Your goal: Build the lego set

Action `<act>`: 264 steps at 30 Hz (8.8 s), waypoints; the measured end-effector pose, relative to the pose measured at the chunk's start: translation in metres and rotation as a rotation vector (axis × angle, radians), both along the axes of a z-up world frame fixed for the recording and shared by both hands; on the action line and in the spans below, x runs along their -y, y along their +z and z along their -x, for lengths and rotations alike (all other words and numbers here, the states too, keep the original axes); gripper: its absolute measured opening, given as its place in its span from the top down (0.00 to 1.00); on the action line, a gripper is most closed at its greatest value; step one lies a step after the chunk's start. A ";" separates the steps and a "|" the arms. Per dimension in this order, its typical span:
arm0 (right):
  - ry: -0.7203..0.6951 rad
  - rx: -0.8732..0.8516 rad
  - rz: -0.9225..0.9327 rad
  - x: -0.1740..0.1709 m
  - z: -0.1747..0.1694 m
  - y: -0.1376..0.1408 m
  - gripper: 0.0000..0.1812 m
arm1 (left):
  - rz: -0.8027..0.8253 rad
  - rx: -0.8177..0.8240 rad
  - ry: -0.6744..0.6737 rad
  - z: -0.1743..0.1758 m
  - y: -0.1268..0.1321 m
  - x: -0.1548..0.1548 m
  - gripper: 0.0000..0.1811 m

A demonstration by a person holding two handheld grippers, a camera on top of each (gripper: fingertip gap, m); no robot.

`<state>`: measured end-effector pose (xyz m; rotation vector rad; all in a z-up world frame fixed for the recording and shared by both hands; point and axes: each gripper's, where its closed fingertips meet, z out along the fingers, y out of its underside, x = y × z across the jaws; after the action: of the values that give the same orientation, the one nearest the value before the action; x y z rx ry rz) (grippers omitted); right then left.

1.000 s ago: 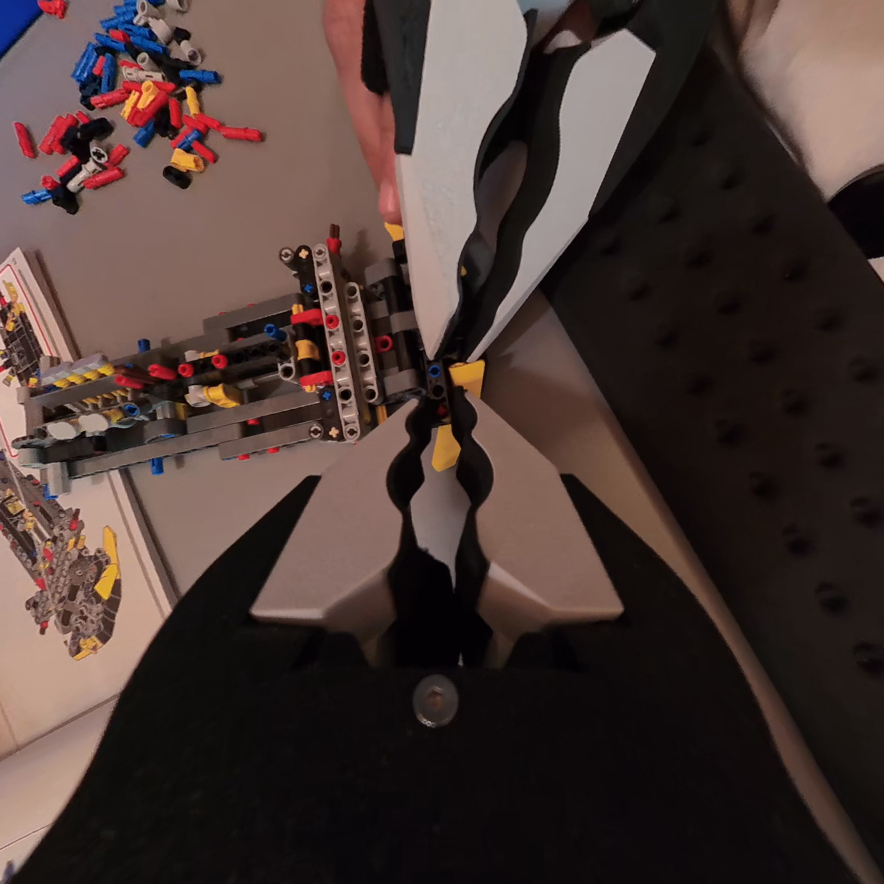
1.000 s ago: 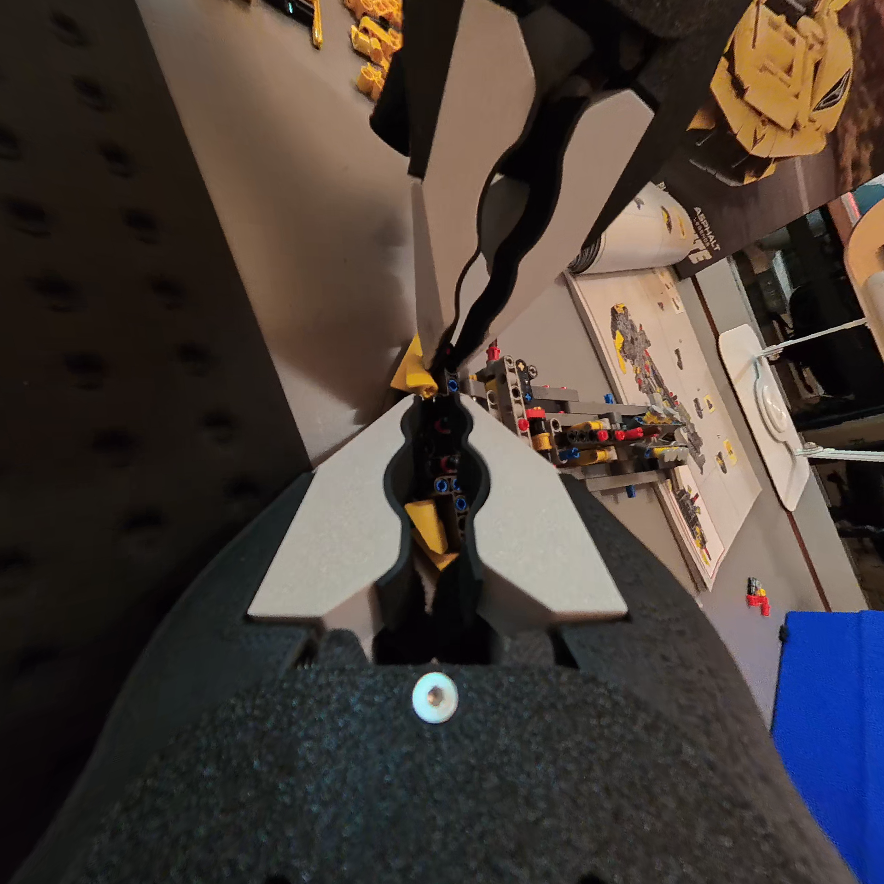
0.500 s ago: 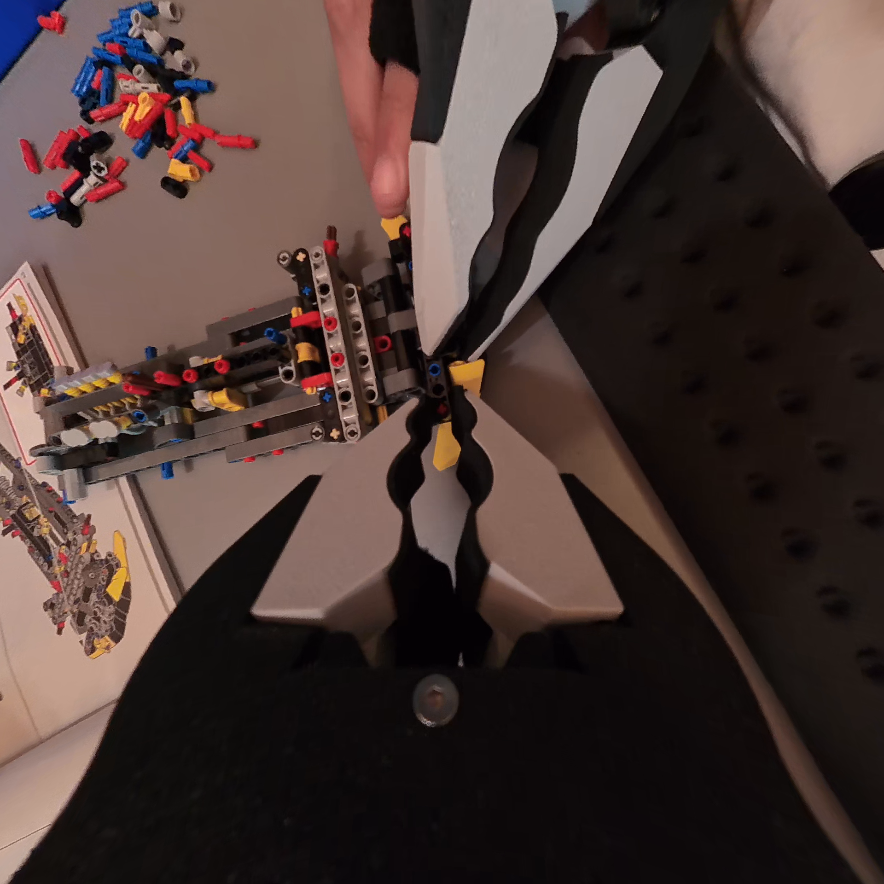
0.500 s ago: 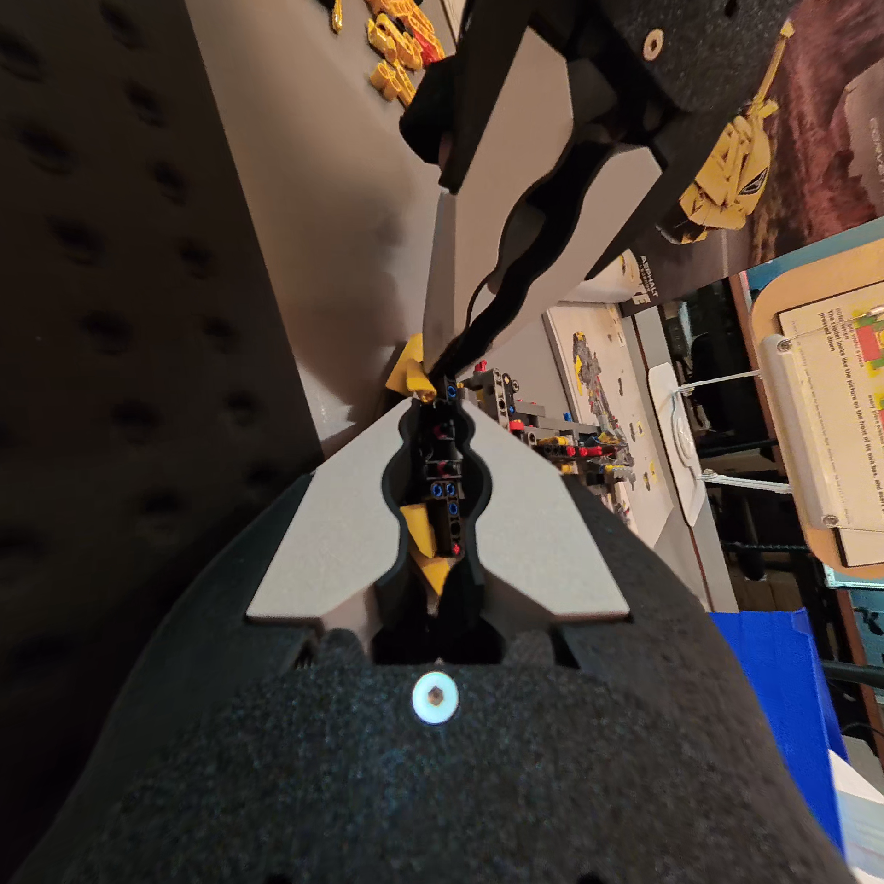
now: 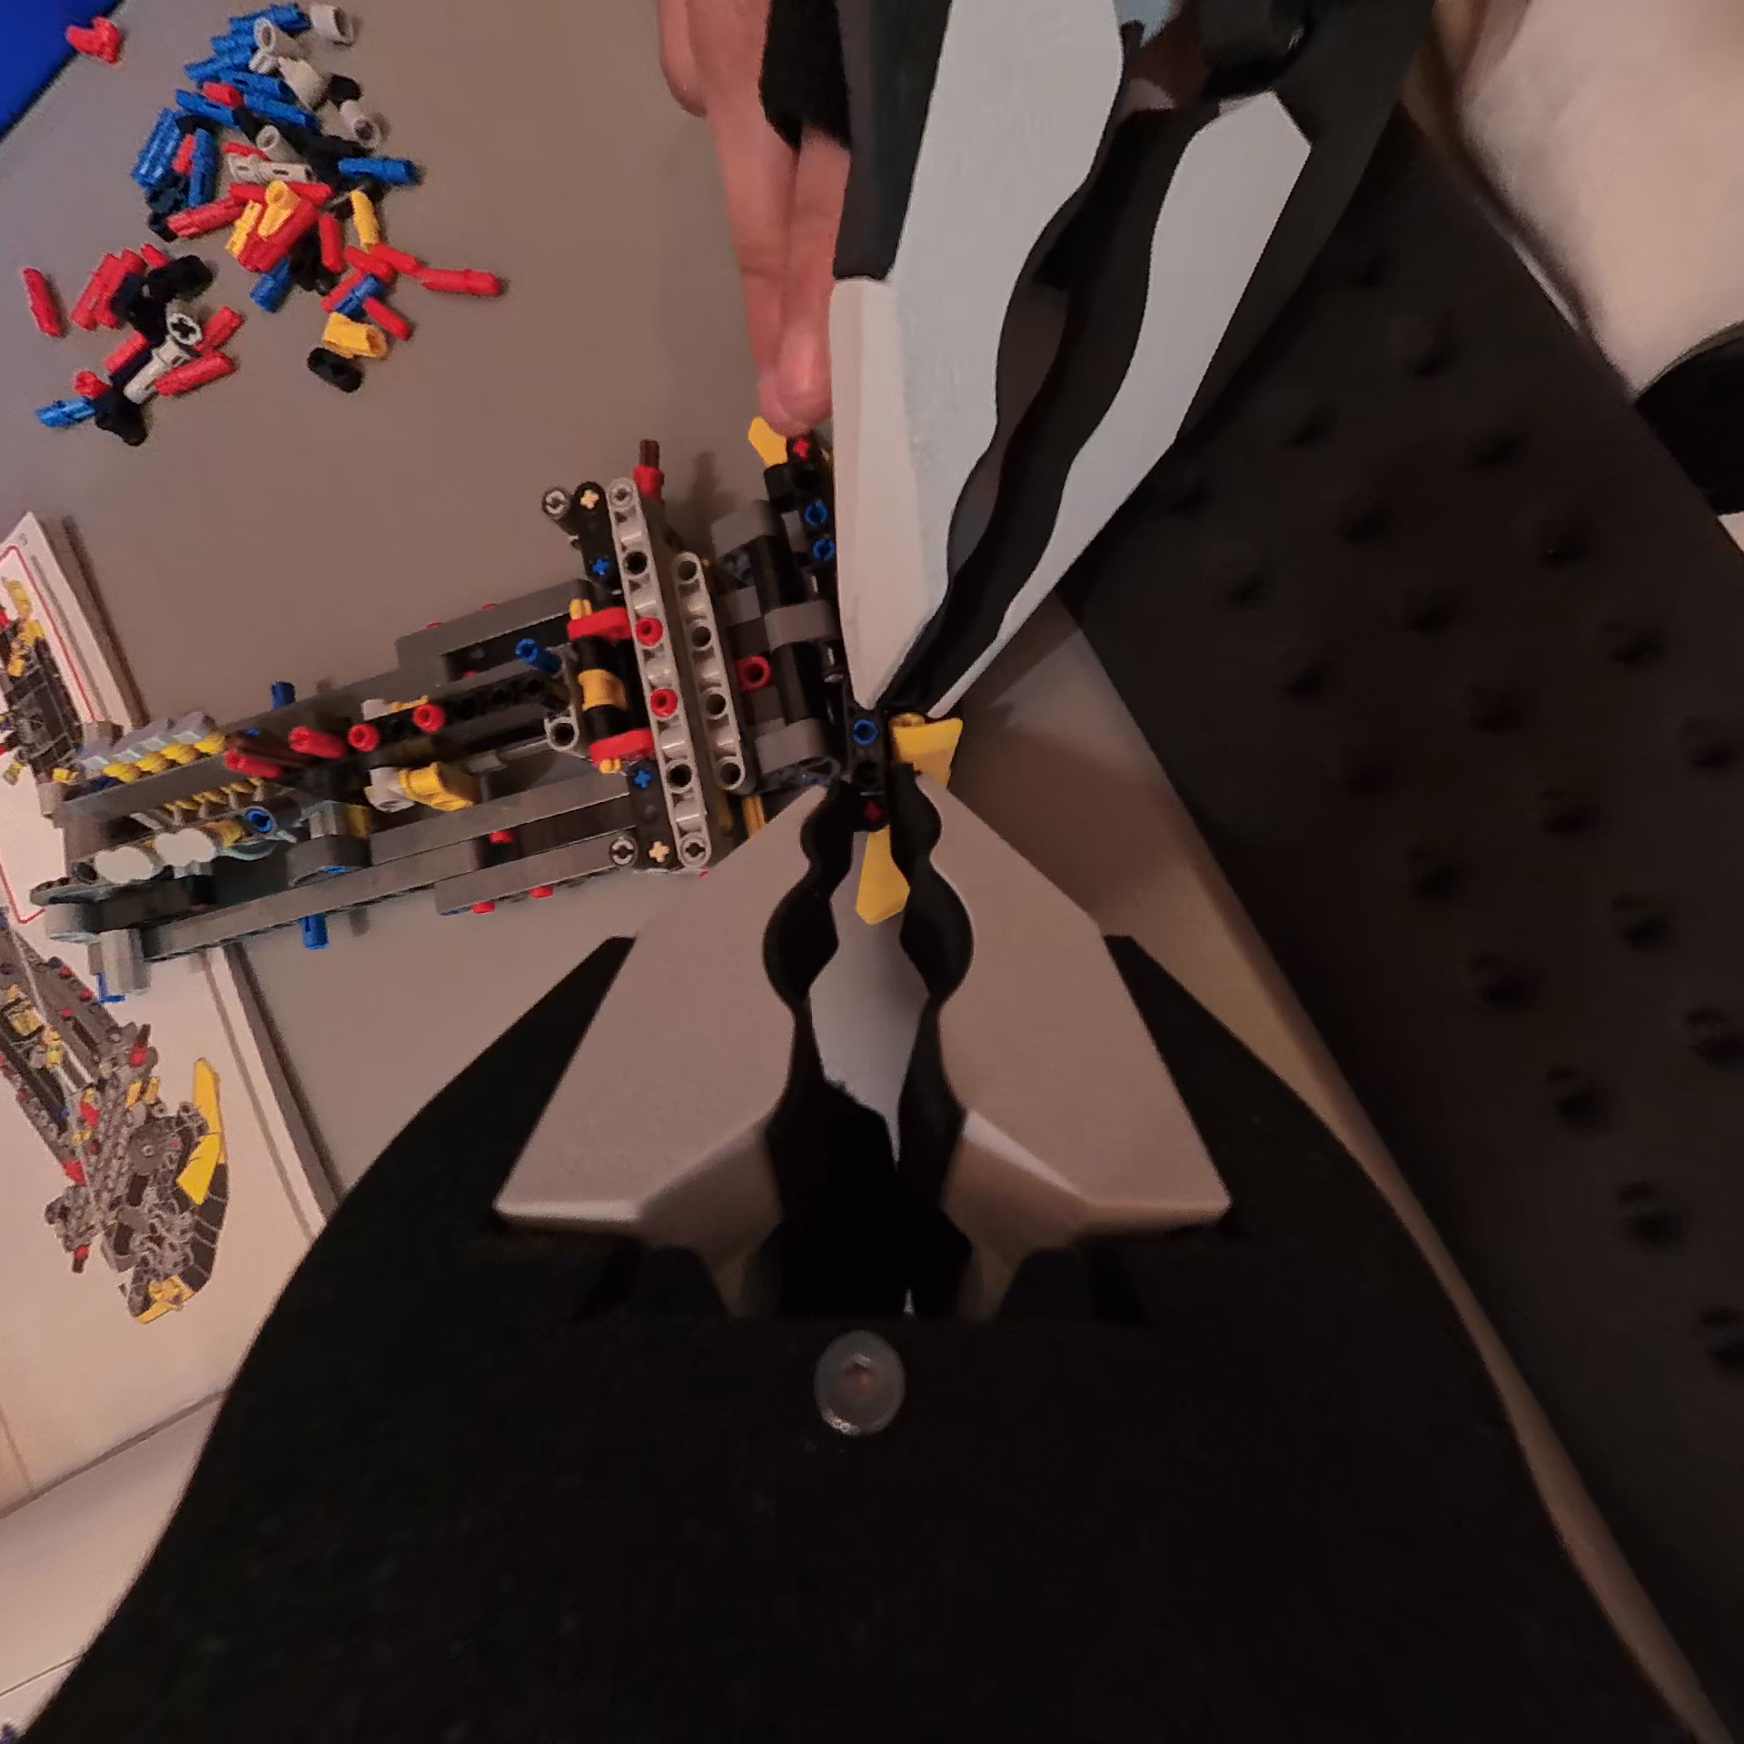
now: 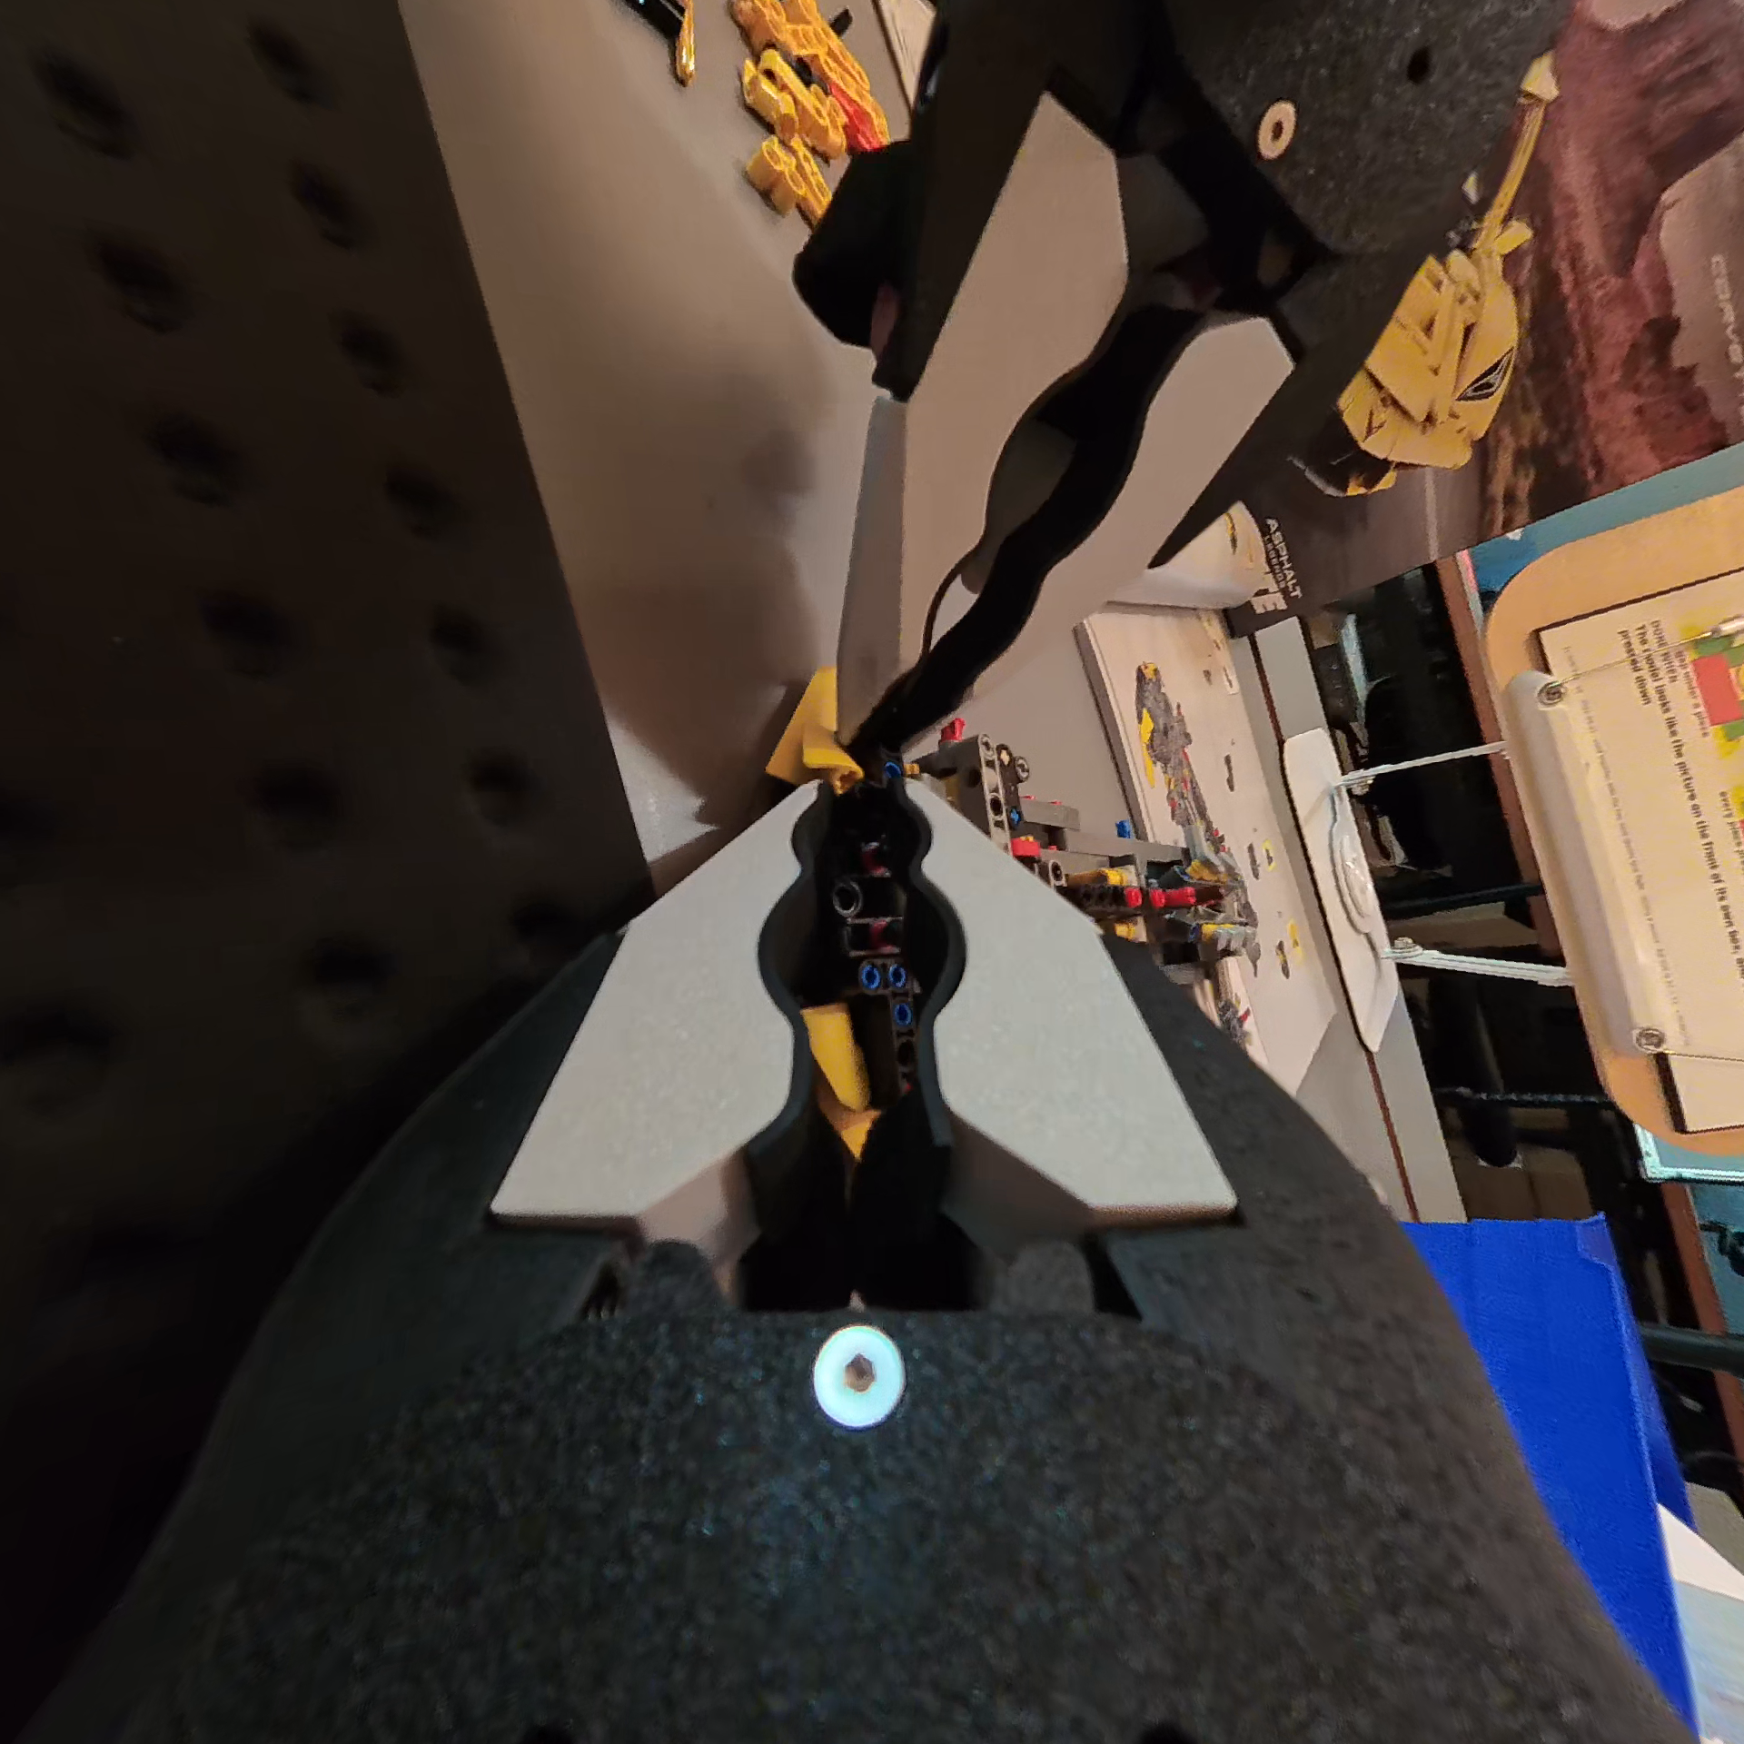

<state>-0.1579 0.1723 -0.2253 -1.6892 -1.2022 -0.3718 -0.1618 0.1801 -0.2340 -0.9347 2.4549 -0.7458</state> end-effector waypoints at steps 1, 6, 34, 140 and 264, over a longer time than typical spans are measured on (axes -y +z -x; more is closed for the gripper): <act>-0.002 -0.005 0.003 0.000 -0.001 0.000 0.95 | 0.004 0.008 0.005 -0.001 0.000 0.000 0.97; -0.010 -0.048 0.013 -0.001 -0.003 0.004 0.94 | 0.082 0.065 0.044 -0.002 0.009 0.002 0.97; -0.059 -0.504 0.571 0.001 -0.018 0.000 0.76 | 0.175 0.195 0.127 -0.006 0.008 0.004 0.97; -0.046 -0.099 0.104 -0.001 -0.018 -0.002 0.94 | 0.111 0.102 0.101 -0.015 0.004 0.003 0.97; 0.037 -1.027 0.701 -0.069 0.011 0.078 0.81 | 1.262 0.263 0.973 0.017 0.063 -0.053 0.96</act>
<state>-0.1685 0.2416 -0.1469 -1.9945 -0.5718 0.9599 -0.1785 0.2330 -0.1709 -1.9827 0.8158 -1.7953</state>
